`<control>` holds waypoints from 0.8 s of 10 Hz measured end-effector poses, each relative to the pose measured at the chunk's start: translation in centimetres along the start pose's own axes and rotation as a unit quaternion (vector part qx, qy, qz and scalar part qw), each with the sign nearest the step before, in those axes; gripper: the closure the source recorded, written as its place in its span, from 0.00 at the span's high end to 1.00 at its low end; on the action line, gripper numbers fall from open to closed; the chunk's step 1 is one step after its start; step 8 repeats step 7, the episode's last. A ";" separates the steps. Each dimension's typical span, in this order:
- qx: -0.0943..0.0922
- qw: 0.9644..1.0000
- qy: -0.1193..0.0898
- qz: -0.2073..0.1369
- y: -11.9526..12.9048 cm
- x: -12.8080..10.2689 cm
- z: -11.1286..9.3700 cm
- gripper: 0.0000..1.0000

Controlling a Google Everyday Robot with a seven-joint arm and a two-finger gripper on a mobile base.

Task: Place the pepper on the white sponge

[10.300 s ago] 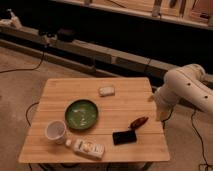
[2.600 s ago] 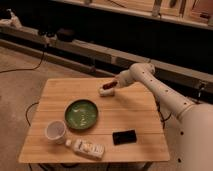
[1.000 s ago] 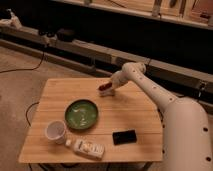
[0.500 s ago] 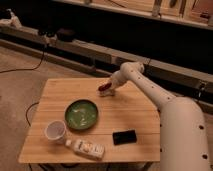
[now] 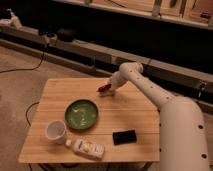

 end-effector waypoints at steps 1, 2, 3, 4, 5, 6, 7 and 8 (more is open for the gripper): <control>0.001 1.000 0.000 0.001 0.0 0.1 -0.2 0.74; 0.001 1.000 0.001 0.001 -0.1 0.2 -0.5 0.74; 0.001 1.000 0.002 0.001 -0.1 0.4 -0.8 0.74; 0.000 1.000 0.004 -0.002 -0.1 0.5 -1.2 0.74; 0.000 1.000 0.005 -0.007 -0.2 0.6 -1.7 0.74; 0.001 1.000 0.004 -0.011 -0.2 0.6 -2.2 0.74; 0.001 1.000 0.003 -0.020 -0.3 0.5 -2.9 0.74; 0.001 1.000 0.003 -0.020 -0.3 0.5 -2.9 0.74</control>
